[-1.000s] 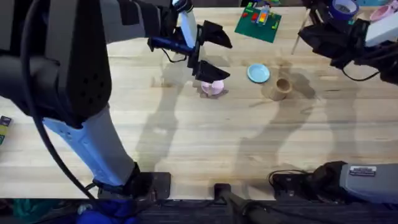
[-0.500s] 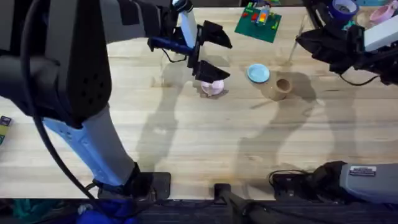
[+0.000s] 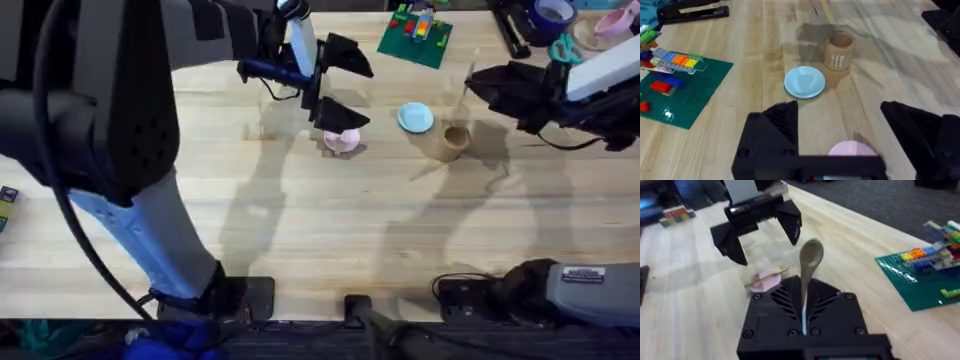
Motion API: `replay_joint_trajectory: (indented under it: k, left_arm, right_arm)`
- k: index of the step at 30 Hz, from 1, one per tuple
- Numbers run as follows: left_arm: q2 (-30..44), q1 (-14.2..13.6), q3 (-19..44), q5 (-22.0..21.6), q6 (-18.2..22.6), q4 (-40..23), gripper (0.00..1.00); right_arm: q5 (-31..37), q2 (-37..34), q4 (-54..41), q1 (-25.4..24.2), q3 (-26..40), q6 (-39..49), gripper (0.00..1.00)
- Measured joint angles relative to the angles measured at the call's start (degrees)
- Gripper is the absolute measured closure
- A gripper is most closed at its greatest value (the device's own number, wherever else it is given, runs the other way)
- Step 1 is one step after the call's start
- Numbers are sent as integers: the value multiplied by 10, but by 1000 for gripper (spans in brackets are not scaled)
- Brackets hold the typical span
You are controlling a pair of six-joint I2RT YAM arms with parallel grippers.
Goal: Pick up a utensil and set it on the pink plate, then put the other utensil in the container.
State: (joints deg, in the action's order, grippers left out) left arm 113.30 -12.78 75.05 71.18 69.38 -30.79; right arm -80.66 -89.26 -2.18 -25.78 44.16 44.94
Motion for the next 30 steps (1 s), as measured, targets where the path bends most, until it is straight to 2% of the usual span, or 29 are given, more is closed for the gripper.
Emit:
replay_joint_trajectory:
  k: [7, 21, 30]
  left_arm:
    - [0, 0, 0, 0, 0, 0, 8]
    - [0, 0, 0, 0, 0, 0, 8]
    - [0, 0, 0, 0, 0, 0, 7]
  right_arm:
    - [10, -7, -39, 0, 0, 58, 971]
    - [15, -46, -50, -12, 0, 133, 970]
    - [32, -46, -114, -25, 0, 175, 970]
